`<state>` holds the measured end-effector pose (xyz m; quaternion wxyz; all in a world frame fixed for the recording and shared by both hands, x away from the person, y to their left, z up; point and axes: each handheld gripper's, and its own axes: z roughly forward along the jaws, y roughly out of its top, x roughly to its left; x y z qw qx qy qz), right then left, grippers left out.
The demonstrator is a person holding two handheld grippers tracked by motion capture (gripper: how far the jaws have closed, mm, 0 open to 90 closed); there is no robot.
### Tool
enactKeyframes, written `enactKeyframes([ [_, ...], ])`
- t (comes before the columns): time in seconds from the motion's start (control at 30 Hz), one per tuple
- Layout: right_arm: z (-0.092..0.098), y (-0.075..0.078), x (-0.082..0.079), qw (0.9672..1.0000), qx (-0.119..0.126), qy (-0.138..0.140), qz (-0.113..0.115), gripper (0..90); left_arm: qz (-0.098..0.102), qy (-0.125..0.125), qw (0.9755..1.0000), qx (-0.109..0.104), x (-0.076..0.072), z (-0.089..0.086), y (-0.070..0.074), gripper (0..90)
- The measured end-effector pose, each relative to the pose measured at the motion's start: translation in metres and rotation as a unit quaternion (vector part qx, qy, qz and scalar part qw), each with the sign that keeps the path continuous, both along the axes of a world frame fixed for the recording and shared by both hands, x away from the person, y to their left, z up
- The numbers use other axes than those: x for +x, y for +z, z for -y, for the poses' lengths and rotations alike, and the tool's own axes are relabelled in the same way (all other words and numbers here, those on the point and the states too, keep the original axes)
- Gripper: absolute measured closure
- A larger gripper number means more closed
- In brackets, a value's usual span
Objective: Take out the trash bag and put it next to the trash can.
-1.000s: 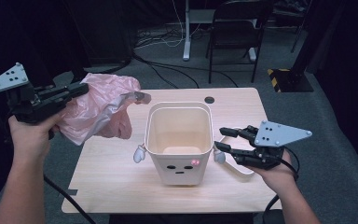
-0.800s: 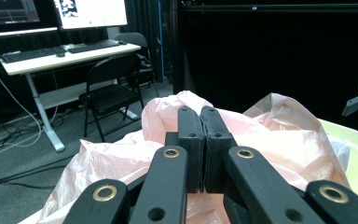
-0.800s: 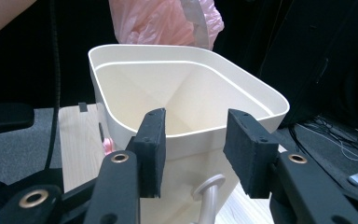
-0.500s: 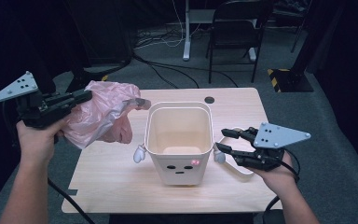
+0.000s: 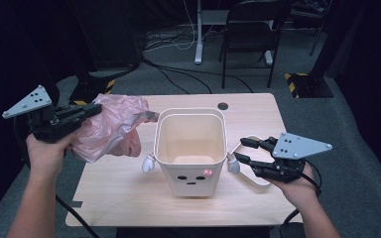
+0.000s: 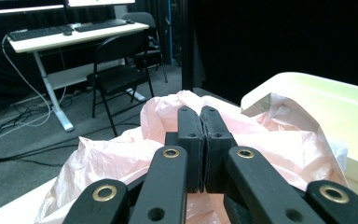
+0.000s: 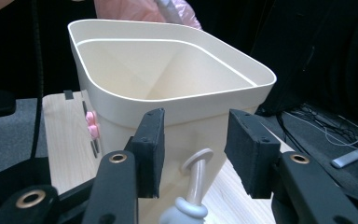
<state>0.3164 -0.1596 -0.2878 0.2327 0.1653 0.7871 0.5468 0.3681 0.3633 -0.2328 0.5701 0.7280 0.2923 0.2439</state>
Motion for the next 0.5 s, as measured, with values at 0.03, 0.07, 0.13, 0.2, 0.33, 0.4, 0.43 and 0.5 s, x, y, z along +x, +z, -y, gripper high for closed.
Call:
enactKeyframes([
  [0.03,0.001,0.0,0.0,1.0,0.001,0.0,0.0,55.8,-0.002,0.0,1.0,0.001,0.0,0.0,-0.002,88.4],
  [0.07,0.001,0.0,0.0,1.0,0.001,-0.002,0.0,55.7,-0.003,0.001,1.0,0.002,0.001,0.0,-0.003,88.4],
  [0.13,0.003,-0.001,0.0,1.0,-0.003,-0.005,0.003,55.5,-0.006,0.002,1.0,0.0,0.002,-0.001,-0.007,88.4],
  [0.2,0.004,-0.001,-0.001,1.0,-0.004,-0.006,0.004,55.0,-0.008,0.003,1.0,-0.002,0.002,-0.001,-0.009,88.4],
  [0.33,0.005,-0.002,0.0,0.9999,-0.009,-0.008,0.003,54.3,-0.012,0.002,0.9999,-0.002,0.003,-0.001,-0.015,88.4],
  [0.4,0.006,-0.004,0.001,0.9999,-0.006,-0.008,0.003,54.5,-0.015,0.002,0.9999,-0.002,0.004,-0.001,-0.018,88.4],
  [0.43,0.007,-0.005,0.002,0.9999,-0.006,-0.01,0.001,54.5,-0.015,0.003,0.9999,-0.003,0.005,0.0,-0.019,88.4],
  [0.5,0.008,-0.008,0.003,0.9999,-0.007,-0.013,-0.002,54.5,-0.017,0.003,0.9999,-0.002,0.006,0.0,-0.023,88.4],
])
